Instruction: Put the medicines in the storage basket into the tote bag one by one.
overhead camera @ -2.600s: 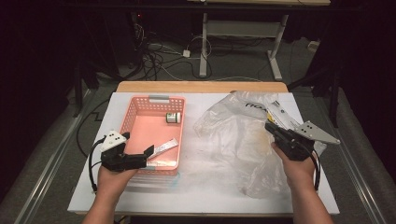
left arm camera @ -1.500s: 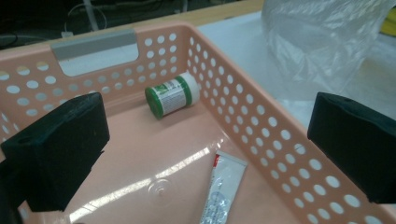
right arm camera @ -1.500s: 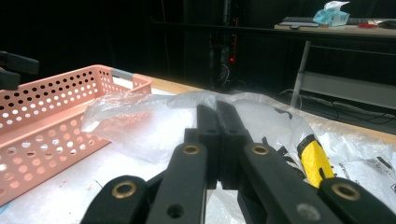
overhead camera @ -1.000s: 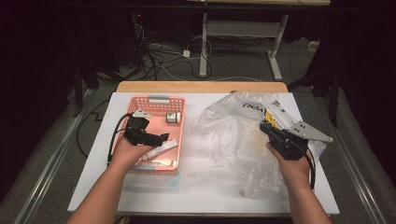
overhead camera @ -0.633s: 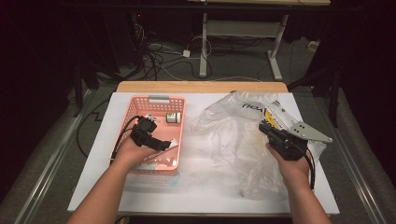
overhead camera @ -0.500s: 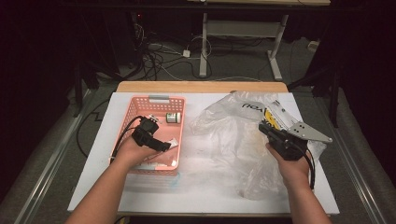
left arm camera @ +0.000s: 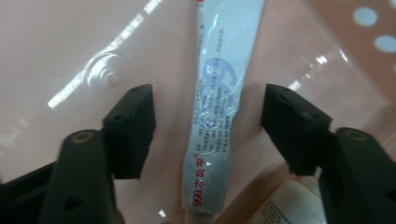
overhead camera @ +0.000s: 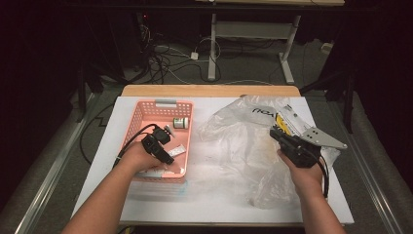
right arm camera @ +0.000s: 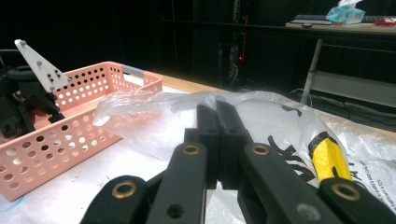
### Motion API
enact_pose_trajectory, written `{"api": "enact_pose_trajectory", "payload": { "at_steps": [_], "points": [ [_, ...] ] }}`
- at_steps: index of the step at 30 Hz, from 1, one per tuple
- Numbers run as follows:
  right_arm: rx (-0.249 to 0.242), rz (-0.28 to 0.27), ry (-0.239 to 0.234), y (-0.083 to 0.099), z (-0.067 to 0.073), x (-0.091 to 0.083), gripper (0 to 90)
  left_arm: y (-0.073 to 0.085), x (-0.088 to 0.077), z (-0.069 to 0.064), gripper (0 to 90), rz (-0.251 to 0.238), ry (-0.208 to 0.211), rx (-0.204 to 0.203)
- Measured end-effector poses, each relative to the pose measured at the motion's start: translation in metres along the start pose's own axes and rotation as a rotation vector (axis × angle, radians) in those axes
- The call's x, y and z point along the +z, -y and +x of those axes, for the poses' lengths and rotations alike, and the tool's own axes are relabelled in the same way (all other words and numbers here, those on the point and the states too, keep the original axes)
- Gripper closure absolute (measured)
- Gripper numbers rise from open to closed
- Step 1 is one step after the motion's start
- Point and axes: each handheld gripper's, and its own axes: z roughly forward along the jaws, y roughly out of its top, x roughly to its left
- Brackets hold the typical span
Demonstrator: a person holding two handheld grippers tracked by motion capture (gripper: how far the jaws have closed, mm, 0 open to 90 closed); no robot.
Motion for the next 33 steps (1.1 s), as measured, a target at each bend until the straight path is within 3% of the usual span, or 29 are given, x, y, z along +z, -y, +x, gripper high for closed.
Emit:
{"api": "enact_pose_trajectory", "payload": {
  "at_steps": [4,17,23,33],
  "points": [
    [0.009,0.004,0.0,0.001,0.001,0.001,90.0,-0.003,-0.001,0.001,46.3,0.015,0.004,0.01],
    [0.003,0.005,-0.005,0.001,0.002,0.001,90.0,-0.019,-0.001,-0.002,66.2,0.122,0.008,0.071],
    [0.001,0.0,-0.006,0.0,0.002,0.0,90.0,-0.016,-0.001,-0.001,67.5,0.083,0.009,0.058],
    [0.016,-0.003,0.0,0.0,0.001,-0.002,90.0,0.0,-0.006,0.007,67.6,-0.019,0.008,-0.029]
  ]
}}
